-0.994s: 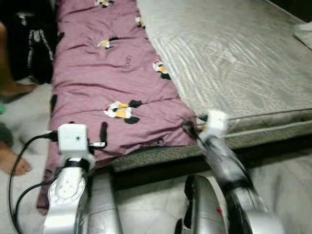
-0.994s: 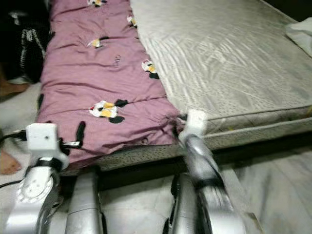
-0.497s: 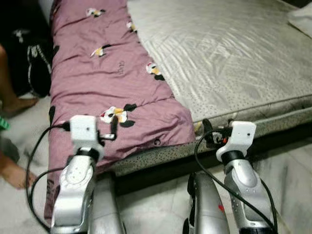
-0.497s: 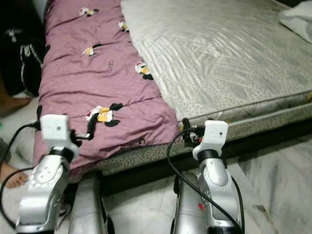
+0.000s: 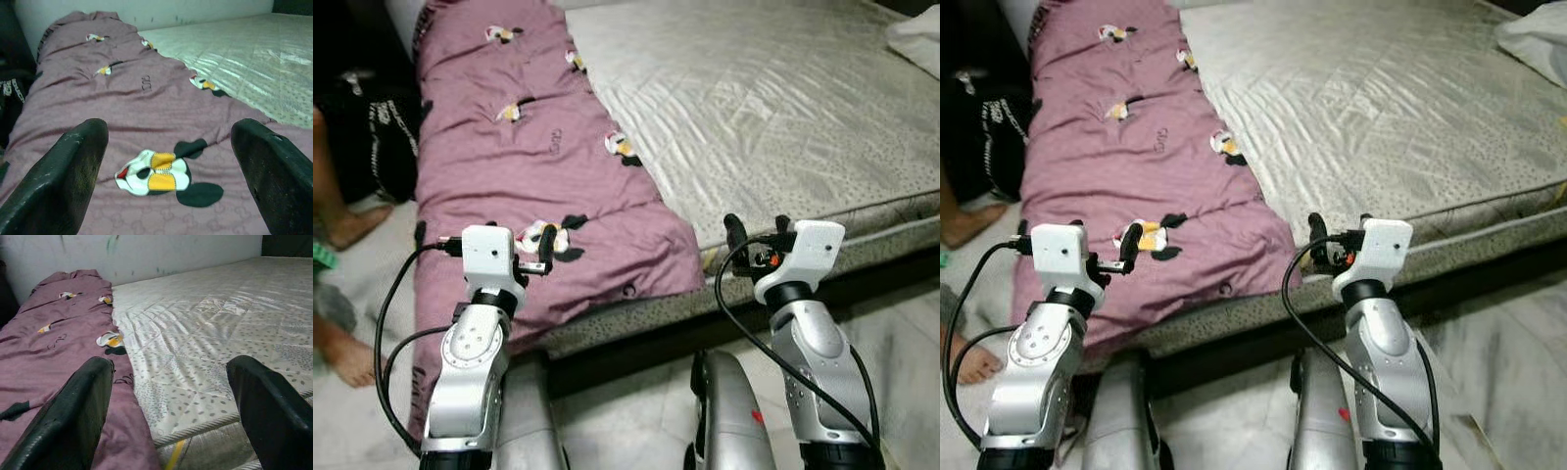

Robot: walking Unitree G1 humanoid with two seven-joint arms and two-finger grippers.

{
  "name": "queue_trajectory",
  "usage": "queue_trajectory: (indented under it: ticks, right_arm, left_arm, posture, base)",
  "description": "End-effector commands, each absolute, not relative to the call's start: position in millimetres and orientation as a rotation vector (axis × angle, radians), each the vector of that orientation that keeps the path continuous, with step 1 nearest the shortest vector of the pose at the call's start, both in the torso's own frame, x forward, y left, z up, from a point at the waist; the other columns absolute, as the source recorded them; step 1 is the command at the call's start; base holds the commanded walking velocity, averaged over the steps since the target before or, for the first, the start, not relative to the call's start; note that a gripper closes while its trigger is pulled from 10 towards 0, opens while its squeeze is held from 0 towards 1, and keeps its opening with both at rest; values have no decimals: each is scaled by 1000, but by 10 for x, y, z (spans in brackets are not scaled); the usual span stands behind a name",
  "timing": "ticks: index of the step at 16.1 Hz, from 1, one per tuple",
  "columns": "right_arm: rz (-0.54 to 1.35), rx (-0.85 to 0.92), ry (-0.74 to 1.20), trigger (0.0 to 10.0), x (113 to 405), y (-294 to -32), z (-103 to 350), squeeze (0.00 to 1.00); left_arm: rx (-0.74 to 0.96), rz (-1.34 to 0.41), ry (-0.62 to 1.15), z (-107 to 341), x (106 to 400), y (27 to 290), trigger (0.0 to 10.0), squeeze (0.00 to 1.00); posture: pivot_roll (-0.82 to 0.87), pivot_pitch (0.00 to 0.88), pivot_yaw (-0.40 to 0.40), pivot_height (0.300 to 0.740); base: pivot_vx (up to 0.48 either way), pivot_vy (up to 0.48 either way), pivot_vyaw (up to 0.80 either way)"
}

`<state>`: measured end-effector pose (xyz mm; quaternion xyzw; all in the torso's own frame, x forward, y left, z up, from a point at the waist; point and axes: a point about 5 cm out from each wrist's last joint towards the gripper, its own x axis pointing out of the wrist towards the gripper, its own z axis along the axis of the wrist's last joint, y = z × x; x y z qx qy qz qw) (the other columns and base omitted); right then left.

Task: Clean up the room

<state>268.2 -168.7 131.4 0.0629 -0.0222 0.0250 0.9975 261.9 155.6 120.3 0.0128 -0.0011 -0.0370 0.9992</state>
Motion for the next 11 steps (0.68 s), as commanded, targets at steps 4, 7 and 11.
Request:
queue_trajectory:
  ticks: [4,7,11]
  right_arm:
    - [26,159,-109,10000,2702,-1652,1491,0]
    - [29,166,-97,10000,2682,-1602,1457,0]
    - [22,157,-92,10000,2701,-1620,1469,0]
  left_arm:
    - [41,-87,-33,1247,2741,1548,10000,0]
    - [44,-111,-27,1229,2723,1500,10000,0]
    - [67,-112,-20,1188,2671,1496,10000,0]
  posture:
    - [-70,0,58,632]
    - [-58,0,53,667]
    - [-50,0,45,722]
  base:
    - [0,0,0]
    - [0,0,0]
    - [0,0,0]
